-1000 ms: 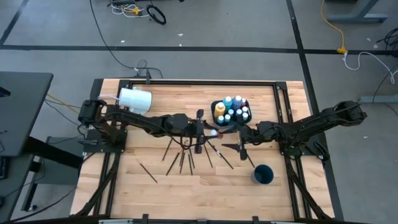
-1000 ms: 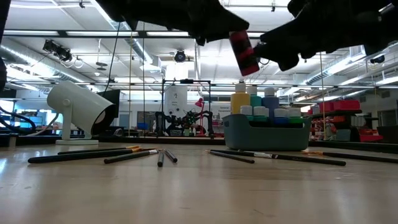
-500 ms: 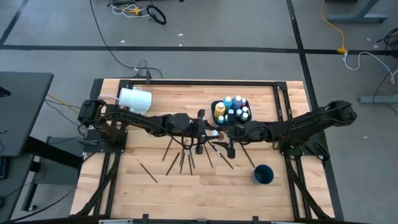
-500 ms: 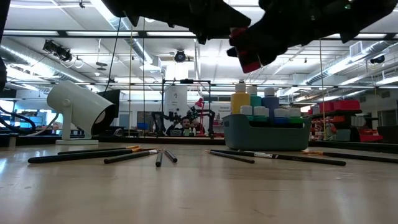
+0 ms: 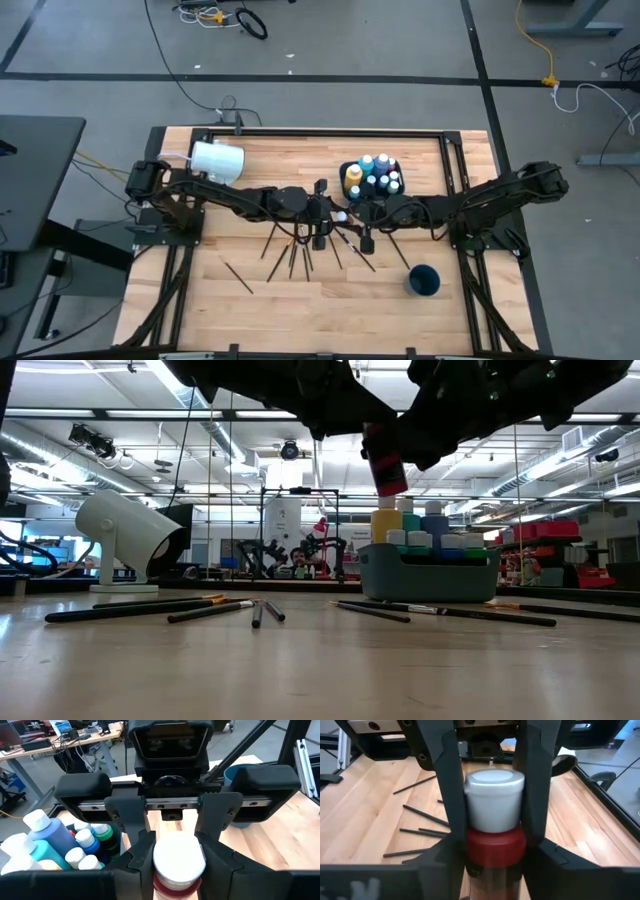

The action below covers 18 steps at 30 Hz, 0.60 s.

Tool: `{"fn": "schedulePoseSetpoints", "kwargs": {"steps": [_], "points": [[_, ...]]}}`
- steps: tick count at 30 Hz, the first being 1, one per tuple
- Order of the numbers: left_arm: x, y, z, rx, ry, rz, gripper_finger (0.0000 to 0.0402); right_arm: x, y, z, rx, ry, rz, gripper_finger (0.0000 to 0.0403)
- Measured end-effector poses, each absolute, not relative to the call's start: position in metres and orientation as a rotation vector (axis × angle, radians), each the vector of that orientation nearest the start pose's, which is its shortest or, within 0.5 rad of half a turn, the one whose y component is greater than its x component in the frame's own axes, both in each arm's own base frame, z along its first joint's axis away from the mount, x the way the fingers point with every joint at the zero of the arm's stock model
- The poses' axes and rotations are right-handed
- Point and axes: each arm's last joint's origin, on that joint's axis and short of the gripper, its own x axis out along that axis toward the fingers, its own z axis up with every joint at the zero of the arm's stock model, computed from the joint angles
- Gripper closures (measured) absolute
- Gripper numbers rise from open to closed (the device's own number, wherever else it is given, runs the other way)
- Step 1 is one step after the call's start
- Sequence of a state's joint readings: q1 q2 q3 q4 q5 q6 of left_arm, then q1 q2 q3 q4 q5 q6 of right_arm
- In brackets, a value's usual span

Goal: Pick & Place Paint Supplies
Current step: Put the small red paint bottle into the bin

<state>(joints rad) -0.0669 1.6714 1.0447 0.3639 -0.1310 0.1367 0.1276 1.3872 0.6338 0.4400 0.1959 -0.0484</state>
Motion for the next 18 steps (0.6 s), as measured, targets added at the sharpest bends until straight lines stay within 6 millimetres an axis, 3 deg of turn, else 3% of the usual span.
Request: {"fn": "schedulePoseSetpoints", "kwargs": {"steps": [6, 12, 18], "points": [[0.373, -0.021, 0.246, 0.164, 0.264, 0.039, 0.0268, 0.282, 0.03, 0.21, -0.097, 0.309, -0.064, 0.0262], [0.373, -0.02, 0.249, 0.213, 0.24, 0.078, 0.0232, 0.282, 0.029, 0.21, -0.078, 0.307, -0.073, 0.025], [0.36, -0.026, 0.275, 0.273, 0.185, 0.222, 0.0196, 0.283, 0.028, 0.214, -0.053, 0.26, -0.13, 0.0253]]}}
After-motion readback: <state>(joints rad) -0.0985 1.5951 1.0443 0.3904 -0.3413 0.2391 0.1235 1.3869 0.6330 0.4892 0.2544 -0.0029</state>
